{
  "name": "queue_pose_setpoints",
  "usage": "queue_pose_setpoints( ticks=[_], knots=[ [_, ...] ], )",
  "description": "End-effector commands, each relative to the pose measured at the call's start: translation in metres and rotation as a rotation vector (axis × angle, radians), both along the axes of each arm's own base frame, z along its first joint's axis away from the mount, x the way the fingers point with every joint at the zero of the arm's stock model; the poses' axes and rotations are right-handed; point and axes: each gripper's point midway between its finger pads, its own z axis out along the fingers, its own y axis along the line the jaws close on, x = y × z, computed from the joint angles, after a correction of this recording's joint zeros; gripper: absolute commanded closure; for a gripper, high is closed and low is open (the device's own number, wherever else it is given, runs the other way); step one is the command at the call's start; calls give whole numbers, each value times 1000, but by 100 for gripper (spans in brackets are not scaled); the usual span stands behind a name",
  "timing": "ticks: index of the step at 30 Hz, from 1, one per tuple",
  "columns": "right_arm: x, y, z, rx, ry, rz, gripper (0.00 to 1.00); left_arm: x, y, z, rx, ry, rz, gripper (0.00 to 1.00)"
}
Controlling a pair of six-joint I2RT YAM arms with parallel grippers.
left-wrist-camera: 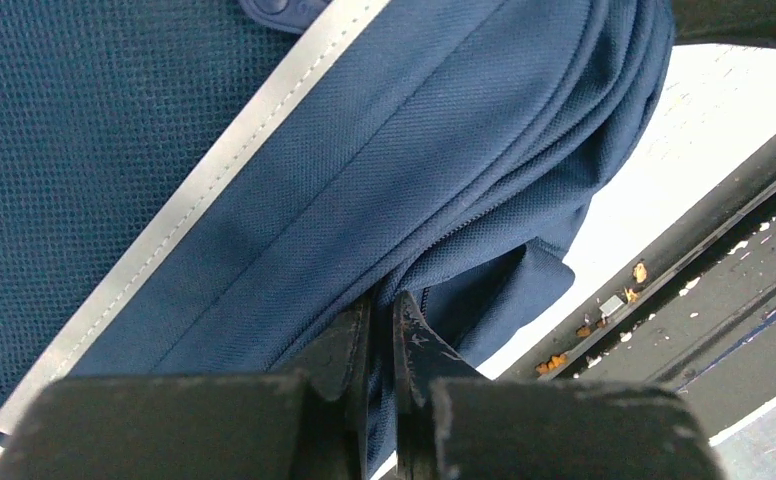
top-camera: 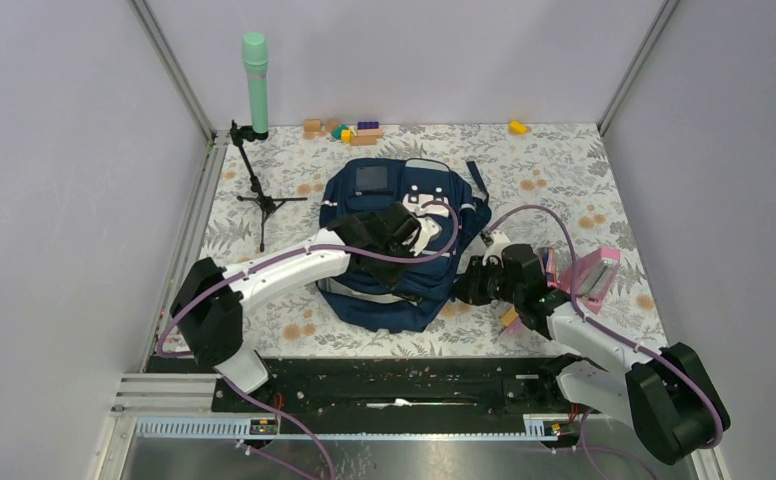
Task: Pack the student bag
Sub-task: Zip the student bag at the center of the board.
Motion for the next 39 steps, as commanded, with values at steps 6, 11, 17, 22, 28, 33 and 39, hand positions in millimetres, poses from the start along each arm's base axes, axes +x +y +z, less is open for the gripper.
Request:
queue_pose_setpoints(
  ticks=[6,11,17,22,28,33,39],
  knots=[
    [-33,25,8,113,52,73,89,29,-3,16,-23,-109,119,100],
    [-41,24,18,121,35,70,88,38,3,25,-36,-155,186,100],
    [-58,26,8,144,56,60,86,50,13,47,-94,-258,261,100],
    [-63,27,2,141,47,42,80,41,1,44,-131,-204,201,100],
    [-59,29,2,134,26,46,78,30,-12,73,-271,-235,96,60],
    [-59,35,2,149,32,70,79,9,-26,99,-405,-265,-81,25],
    [-58,38,3,156,26,81,79,-4,-35,94,-386,-239,-230,15]
  ],
)
